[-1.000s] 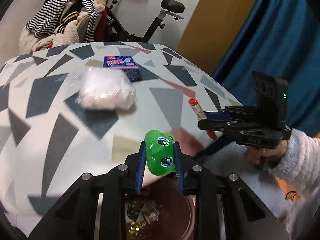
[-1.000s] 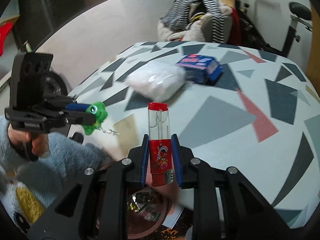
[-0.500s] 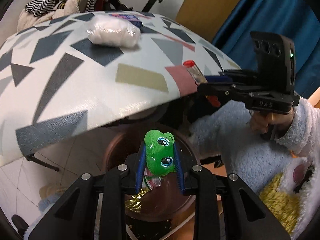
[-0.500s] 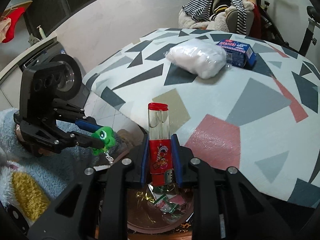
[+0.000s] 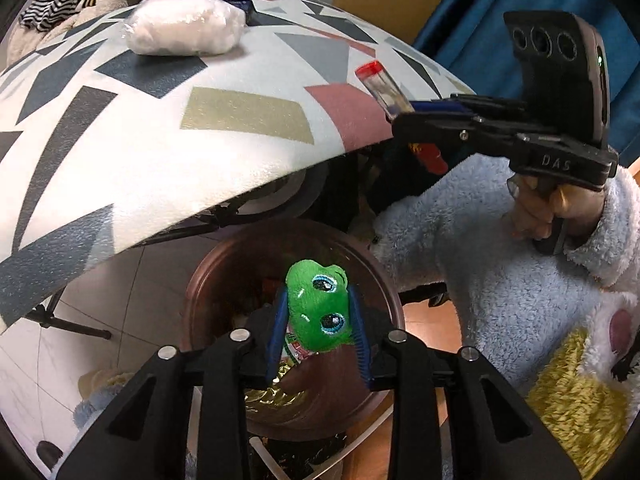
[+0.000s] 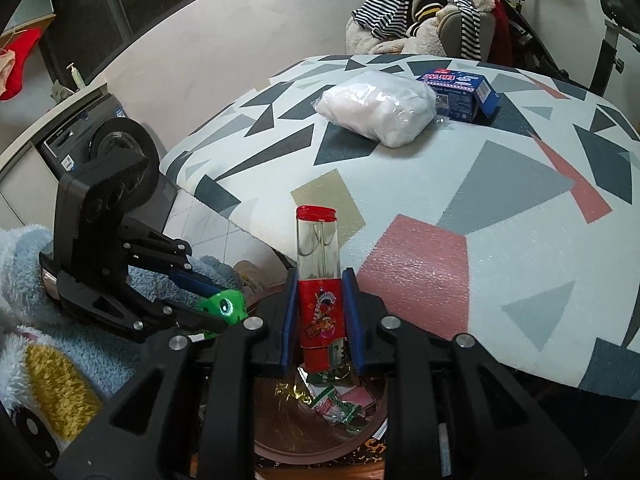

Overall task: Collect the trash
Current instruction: 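Carry the green frog charm to the brown bin and open the left tool, then lower the red toy lighter into the brown bin and open the right tool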

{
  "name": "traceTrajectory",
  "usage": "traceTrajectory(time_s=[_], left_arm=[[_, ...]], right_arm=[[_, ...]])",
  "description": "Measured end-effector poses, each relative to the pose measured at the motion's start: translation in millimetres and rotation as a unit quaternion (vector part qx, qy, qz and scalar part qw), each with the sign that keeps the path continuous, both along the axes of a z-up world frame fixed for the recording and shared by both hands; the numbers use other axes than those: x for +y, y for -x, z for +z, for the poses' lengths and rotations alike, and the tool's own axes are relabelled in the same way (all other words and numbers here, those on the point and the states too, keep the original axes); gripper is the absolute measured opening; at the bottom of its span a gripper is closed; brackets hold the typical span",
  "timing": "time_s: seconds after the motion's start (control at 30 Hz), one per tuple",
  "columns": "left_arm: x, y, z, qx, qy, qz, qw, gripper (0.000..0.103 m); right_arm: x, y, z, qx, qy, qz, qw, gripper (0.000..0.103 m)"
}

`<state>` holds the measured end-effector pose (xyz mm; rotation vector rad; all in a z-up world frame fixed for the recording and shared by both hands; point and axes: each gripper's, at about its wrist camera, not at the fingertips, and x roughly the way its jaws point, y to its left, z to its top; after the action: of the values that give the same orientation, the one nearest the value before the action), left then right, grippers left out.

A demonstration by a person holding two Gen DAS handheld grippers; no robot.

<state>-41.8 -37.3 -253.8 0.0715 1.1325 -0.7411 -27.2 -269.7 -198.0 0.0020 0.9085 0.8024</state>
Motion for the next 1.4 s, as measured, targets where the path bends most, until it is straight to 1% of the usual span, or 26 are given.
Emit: traceTrajectory(time_s=[0.03,0.07,0.1,0.2,0.33,0.43,0.47,0.6,0.73,0.83,0.93,1.03,1.1,1.27,1.4], left_arm=[[-1,0,-1,0.0,-0.001,-0.002,1.0,0.036],[-1,-1,-1,0.001,-0.001,-0.002,1.0,0.046],[-2,-1,0,-0.001,-0.001,0.0,1.0,0.051],[3,-2,6,-0.015,-0.001,0.013,0.9998,0.056],[19,-3,21,-0.044,0.004,0.052,0.9977,0.063],[30,2,34,-0.071,0.005,0.073,0.9947,0.068],[34,4,38,-0.083,0.004,0.081,0.9933,0.071],[49,12,52,-0.116,0.009,0.11,0.9871,0.078],[59,19,63,-0.145,0.005,0.13,0.9808,0.081],[67,21,67,-0.158,0.0,0.142,0.9772,0.084],[77,23,68,-0.163,-0.001,0.161,0.9734,0.085],[86,24,68,-0.164,0.008,0.178,0.9702,0.085],[89,25,67,-0.165,0.015,0.187,0.9684,0.085],[97,25,64,-0.164,0.015,0.214,0.9629,0.085],[95,26,64,-0.166,0.009,0.213,0.9627,0.085]], right_arm=[[0,0,0,0.0,0.0,0.0,1.0,0.025],[-1,0,0,0.0,-0.001,-0.001,1.0,0.025],[-1,0,1,0.0,-0.001,-0.001,1.0,0.025],[-1,1,0,0.0,-0.001,-0.001,1.0,0.025],[1,1,-1,0.001,0.003,0.002,1.0,0.025],[6,2,-3,0.004,0.01,0.009,1.0,0.025],[7,3,-4,0.006,0.011,0.012,1.0,0.025],[22,5,-14,0.019,0.028,0.036,0.999,0.025],[39,7,-26,0.035,0.046,0.061,0.996,0.025],[54,9,-40,0.051,0.062,0.08,0.994,0.025],[67,12,-53,0.064,0.082,0.097,0.99,0.025],[75,15,-65,0.069,0.106,0.108,0.986,0.025],[78,16,-70,0.072,0.118,0.111,0.984,0.025],[76,15,-75,0.076,0.12,0.1,0.985,0.025],[73,11,-78,0.08,0.112,0.091,0.986,0.025]])
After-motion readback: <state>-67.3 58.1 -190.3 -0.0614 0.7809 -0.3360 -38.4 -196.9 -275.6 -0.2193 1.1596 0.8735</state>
